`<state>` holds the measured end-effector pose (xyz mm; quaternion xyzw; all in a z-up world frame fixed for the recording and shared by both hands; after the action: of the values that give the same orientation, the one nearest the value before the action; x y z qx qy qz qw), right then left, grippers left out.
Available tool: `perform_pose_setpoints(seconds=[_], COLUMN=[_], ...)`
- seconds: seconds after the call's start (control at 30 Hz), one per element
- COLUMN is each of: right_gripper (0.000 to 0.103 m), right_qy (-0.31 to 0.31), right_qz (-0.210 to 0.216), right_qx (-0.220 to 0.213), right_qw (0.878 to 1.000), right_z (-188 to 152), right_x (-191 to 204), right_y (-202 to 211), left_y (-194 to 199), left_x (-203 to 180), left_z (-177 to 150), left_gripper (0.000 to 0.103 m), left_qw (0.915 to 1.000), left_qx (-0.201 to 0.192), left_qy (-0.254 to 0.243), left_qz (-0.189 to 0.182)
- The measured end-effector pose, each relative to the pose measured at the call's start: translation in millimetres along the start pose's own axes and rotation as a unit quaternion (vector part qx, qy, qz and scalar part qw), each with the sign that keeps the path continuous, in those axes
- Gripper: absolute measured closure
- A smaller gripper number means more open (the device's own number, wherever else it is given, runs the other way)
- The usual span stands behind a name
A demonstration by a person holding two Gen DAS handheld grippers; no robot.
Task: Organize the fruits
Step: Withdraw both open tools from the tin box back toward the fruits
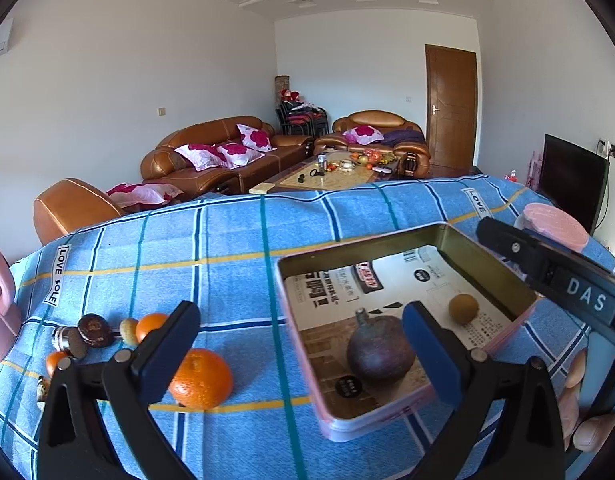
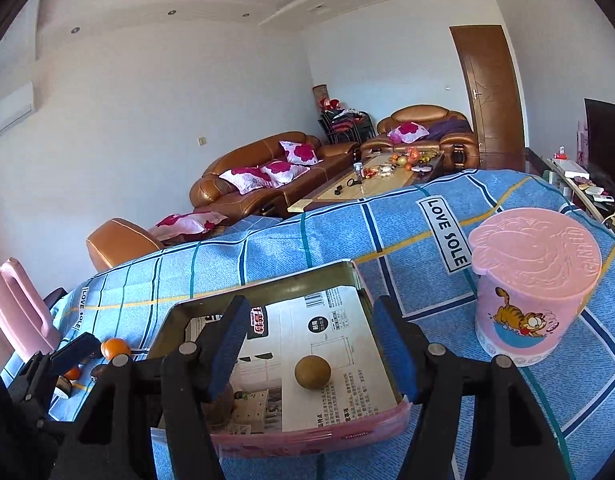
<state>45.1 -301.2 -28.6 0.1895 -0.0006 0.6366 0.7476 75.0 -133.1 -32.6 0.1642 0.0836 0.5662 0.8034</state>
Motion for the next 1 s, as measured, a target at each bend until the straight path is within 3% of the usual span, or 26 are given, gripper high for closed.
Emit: perform_pose_setpoints(seconds=[0.17, 0.6, 0.83, 1.0], right_gripper=[0.028, 0.028, 0.028, 0.028], right_qy=[0.027, 0.075, 0.092, 0.117], right_qz=[-0.01, -0.049, -0.02, 0.013], right_qx=[-0.018, -0.048, -0.026, -0.011], right_qw=[0.999, 0.995, 0.995, 0.993], right_z=[-0.6, -3.4, -19.1, -32.6], right_x=[9.1, 29.7, 63.3, 99.4], right_y=[5.1, 27.0, 34.4, 36.1], left_y=[6.8, 19.8, 24.2, 25.7], left_x=[32.2, 121.2, 170.9, 198.2], left_z=[-5.0, -26.0, -42.8, -58.0], left_gripper=[0.0, 0.0, 0.0, 0.0], left_qw=[0.9995, 0.9955, 0.9905, 0.9831], left_qx=[-0.003, 0.027, 0.057, 0.086], left_qy=[-0.003, 0.033, 0.065, 0.119], left_qz=[0.032, 0.084, 0.107, 0.11])
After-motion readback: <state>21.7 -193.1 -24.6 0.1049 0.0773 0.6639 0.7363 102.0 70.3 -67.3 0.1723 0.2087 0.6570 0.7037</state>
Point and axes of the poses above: each gripper's, at about its wrist camera, not at the fingertips, and y roughly against the way its jaws point, x to its left, z to its top, the point moved 7 cm from there along -y, roughly the way its jaws point, and after that the axes turned 9 degrees about -x, right-handed, at the moved point
